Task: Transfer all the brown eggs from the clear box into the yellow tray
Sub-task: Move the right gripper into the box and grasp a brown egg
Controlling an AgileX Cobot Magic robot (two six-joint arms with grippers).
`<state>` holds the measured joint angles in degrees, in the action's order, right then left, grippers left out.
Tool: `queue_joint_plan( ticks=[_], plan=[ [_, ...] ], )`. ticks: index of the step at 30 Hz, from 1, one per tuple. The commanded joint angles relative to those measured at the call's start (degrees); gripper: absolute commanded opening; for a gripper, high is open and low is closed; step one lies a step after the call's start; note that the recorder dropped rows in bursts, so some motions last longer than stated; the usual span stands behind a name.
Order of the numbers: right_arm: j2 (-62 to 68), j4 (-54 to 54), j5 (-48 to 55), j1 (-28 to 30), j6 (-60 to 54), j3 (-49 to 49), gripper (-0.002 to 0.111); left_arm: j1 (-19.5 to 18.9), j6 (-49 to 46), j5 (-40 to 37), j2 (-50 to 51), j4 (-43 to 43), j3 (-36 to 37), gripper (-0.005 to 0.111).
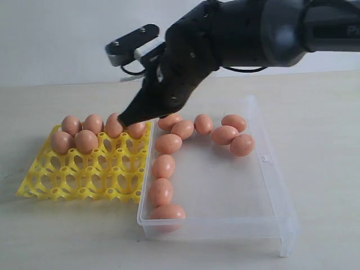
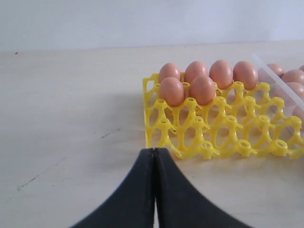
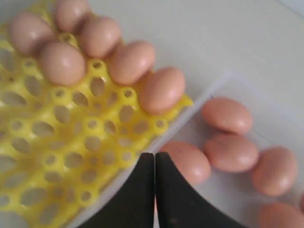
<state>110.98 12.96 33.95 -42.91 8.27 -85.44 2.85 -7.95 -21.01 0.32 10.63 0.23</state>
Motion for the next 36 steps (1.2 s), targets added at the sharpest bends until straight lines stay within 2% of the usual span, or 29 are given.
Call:
queue_joint_plan(
  ticks=[1, 2, 6, 9, 12, 19, 23, 36],
  plan=[
    [-1.56, 2.34, 6.35, 5.69, 1.32, 2.11, 0.004, -0.06, 0.04, 0.56, -0.32, 0.06, -0.23, 0.0],
    [-1.15, 2.22, 6.62, 7.42, 2.34, 2.11, 0.006, -0.06, 0.04, 0.56, -0.32, 0.06, -0.23, 0.0],
    [1.55, 0.04, 7.82, 13.54, 1.52, 2.11, 0.028, -0.06, 0.04, 0.56, -0.32, 0.06, -0.23, 0.0],
    [3.5, 0.27, 11.51, 16.43, -4.78, 2.11, 0.045, -0.06, 0.04, 0.56, -0.32, 0.06, -0.23, 0.0],
    [5.34, 2.07, 10.92, 18.3, -8.27, 2.11, 0.056, -0.06, 0.04, 0.56, -0.32, 0.06, -0.23, 0.0],
    [9.01, 2.21, -0.38, 18.98, -10.92, 1.1, 0.057, -0.06, 0.04, 0.56, -0.32, 0.06, -0.23, 0.0],
    [10.88, 2.24, -0.8, 18.0, -16.11, -0.82, 0.057, -0.06, 0.04, 0.56, -0.32, 0.06, -0.23, 0.0],
    [13.2, 3.6, -1.31, 15.05, -18.54, -1.77, 0.057, -0.06, 0.04, 0.56, -0.32, 0.06, -0.23, 0.0]
  ],
)
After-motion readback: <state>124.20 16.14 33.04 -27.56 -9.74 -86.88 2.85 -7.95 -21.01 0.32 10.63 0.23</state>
